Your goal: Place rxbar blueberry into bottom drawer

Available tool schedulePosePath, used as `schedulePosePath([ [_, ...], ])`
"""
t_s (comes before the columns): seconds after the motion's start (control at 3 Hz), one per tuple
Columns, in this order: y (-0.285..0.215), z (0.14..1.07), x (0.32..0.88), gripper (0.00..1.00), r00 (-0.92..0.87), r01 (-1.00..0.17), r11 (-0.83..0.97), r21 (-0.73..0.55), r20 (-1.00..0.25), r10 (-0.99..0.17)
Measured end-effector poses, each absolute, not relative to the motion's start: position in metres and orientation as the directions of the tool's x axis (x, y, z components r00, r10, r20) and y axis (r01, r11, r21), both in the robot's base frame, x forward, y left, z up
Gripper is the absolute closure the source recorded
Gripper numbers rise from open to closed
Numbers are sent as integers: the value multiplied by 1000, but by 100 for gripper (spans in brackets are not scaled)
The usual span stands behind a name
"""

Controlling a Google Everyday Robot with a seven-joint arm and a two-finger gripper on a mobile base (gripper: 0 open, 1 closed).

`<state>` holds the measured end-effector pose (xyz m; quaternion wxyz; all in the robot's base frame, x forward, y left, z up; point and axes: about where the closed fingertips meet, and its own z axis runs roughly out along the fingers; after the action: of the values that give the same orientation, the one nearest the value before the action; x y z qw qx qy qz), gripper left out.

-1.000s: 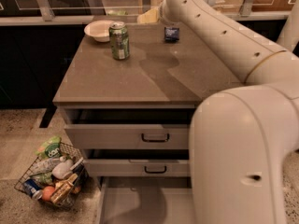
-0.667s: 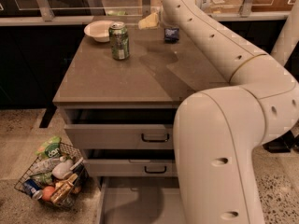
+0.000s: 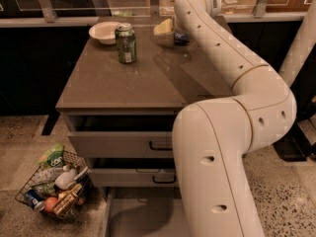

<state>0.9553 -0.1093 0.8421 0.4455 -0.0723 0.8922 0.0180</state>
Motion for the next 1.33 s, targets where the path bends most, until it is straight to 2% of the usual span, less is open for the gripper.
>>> schedulePosePath([
  [0.67, -112, 819, 964, 0, -625, -132, 991, -20, -775, -99],
  [1.0, -116, 802, 967, 16, -649, -99, 995, -26, -756, -84],
  [1.33, -116, 801, 968, 38, -652, -95, 995, -26, -754, -82],
])
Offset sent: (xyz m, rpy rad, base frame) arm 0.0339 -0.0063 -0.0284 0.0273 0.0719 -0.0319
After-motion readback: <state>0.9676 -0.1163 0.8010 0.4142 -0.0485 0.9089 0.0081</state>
